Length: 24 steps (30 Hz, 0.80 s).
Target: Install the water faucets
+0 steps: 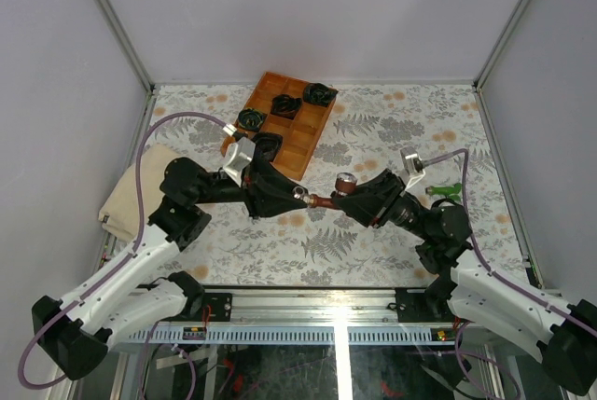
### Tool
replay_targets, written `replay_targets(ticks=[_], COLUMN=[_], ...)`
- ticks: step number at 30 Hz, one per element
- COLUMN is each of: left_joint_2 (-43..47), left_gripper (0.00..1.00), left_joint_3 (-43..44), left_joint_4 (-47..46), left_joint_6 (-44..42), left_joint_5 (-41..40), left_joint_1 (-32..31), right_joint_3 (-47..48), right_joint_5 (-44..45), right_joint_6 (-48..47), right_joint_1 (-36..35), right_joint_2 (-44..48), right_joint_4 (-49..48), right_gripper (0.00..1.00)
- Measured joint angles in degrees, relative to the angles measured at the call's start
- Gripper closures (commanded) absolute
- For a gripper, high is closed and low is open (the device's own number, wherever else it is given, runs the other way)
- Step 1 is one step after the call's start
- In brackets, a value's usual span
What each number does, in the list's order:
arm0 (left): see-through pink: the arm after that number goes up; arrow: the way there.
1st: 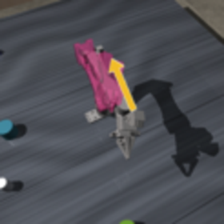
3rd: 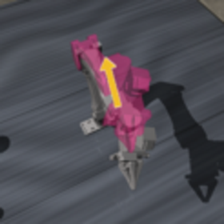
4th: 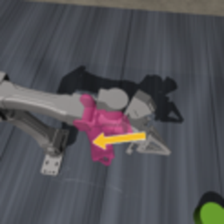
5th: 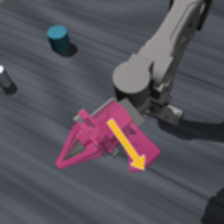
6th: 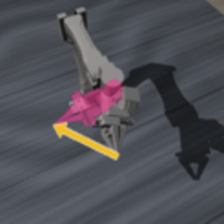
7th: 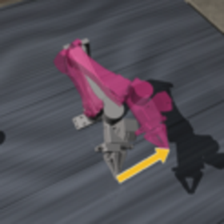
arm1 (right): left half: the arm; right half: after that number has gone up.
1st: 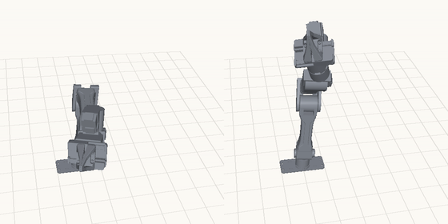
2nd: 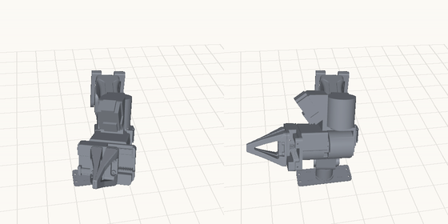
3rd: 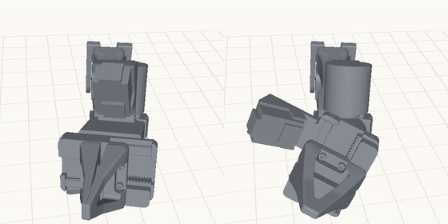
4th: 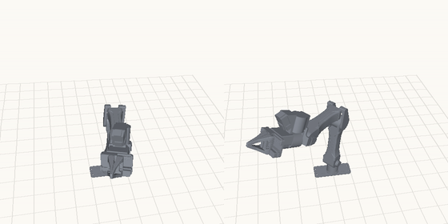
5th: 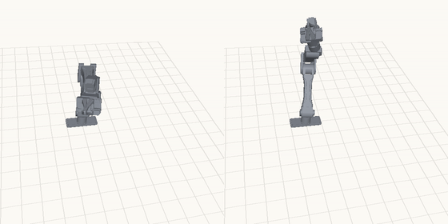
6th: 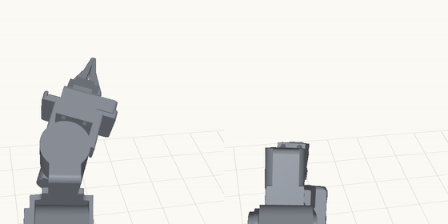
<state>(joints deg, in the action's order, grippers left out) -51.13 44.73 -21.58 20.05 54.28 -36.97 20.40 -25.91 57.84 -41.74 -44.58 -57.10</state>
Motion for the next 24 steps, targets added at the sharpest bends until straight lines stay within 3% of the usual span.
replay_targets(ticks=[6,10,24], left_joint_2=[-1.2,0.9,6.1], left_gripper=[1.00,1.00,1.00], left_joint_3=[-1.4,-5.4,-8.3], left_joint_4=[-8.8,-12.3,-7.1], left_joint_6=[8.3,9.0,-16.5], left_joint_5=[-1.2,-3.5,-6.7], left_joint_1=[0.3,0.2,-3.3], right_joint_3=[0.0,0.0,0.3], right_joint_5=[1.4,2.2,5.7], right_joint_6=[-2.0,-0.5,25.6], right_joint_1=[-0.4,-1.0,-1.6], right_joint_2=[1.4,0.8,-1.9], right_joint_4=[-0.8,0.1,4.9], right_gripper=[1.00,1.00,1.00])
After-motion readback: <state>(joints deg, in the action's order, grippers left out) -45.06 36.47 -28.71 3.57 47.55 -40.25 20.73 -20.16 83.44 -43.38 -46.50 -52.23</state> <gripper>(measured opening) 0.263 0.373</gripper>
